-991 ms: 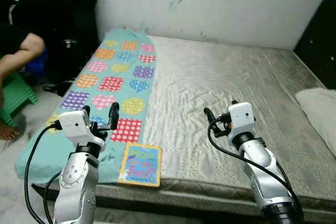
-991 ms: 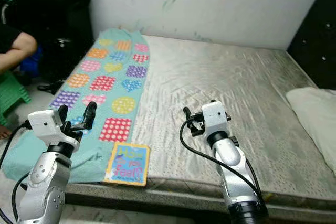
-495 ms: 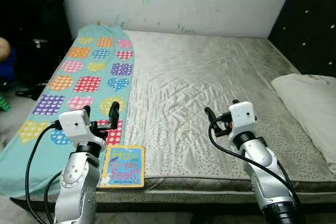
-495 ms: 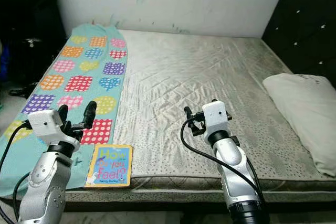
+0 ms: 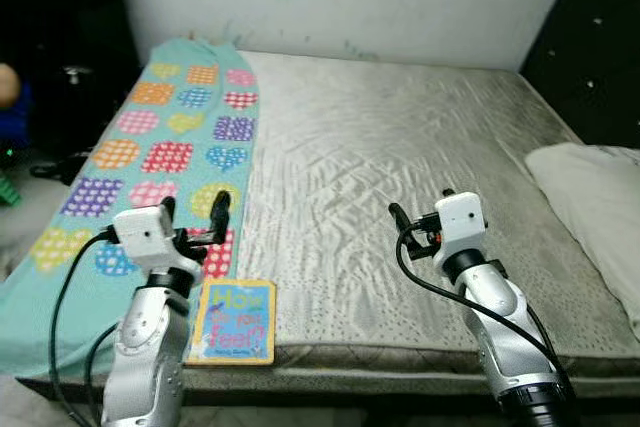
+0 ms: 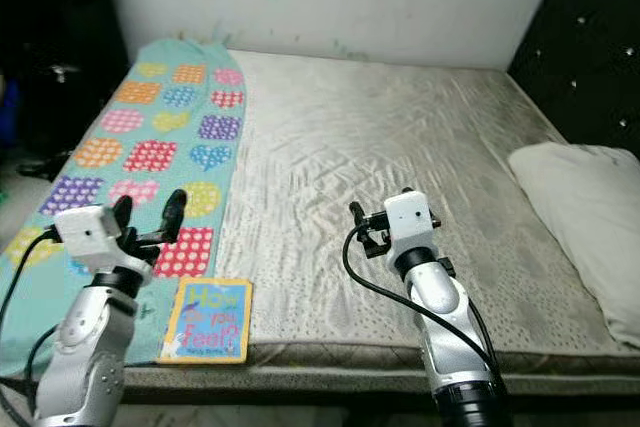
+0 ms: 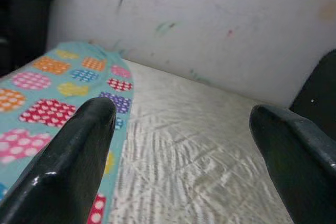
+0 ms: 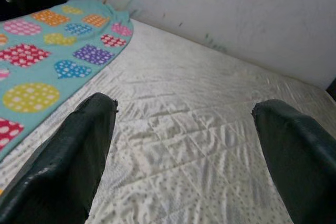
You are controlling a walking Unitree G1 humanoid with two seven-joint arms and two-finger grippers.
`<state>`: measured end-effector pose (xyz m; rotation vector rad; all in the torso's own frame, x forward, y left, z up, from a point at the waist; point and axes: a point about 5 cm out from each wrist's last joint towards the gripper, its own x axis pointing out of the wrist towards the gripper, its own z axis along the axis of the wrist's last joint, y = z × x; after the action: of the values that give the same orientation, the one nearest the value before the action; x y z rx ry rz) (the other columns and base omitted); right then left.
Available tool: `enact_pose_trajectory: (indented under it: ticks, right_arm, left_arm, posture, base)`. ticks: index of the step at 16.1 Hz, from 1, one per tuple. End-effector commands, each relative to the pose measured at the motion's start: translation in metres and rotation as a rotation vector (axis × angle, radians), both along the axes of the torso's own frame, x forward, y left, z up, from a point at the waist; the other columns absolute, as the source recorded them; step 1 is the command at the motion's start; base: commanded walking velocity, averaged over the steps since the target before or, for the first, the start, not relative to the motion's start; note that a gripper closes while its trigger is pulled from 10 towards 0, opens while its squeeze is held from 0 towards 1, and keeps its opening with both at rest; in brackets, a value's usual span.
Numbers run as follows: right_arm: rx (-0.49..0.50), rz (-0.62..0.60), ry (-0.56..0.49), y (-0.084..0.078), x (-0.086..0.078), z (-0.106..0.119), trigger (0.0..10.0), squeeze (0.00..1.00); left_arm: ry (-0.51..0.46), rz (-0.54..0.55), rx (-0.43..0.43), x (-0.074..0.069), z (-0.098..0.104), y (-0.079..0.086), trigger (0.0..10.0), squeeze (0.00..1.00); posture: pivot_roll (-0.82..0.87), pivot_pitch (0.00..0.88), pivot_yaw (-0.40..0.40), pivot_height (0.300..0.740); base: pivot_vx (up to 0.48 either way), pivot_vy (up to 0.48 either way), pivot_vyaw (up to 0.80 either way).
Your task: Clean up the room
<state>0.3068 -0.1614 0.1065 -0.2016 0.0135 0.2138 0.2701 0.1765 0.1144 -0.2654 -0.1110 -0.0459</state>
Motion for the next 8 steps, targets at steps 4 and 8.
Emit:
enact_pose_trajectory:
  ticks: [4,8]
  right_arm:
    - [-0.006,-0.012,-0.015,-0.0035,0.0012,0.0047,10.0,0.00]
    - [-0.007,-0.013,-0.013,-0.0042,0.0015,0.0041,10.0,0.00]
  left_arm:
    - [-0.009,-0.025,-0.004,0.0015,0.0018,-0.0052,10.0,0.00]
    - [-0.001,-0.022,0.000,0.0024,0.0006,-0.0050,10.0,0.00]
  posture:
    - [-0.07,0.000,-0.060,0.740]
    - [-0.07,0.000,-0.060,0.740]
  base:
    - [0.320,0.000,0.00]
    - [0.194,0.000,0.00]
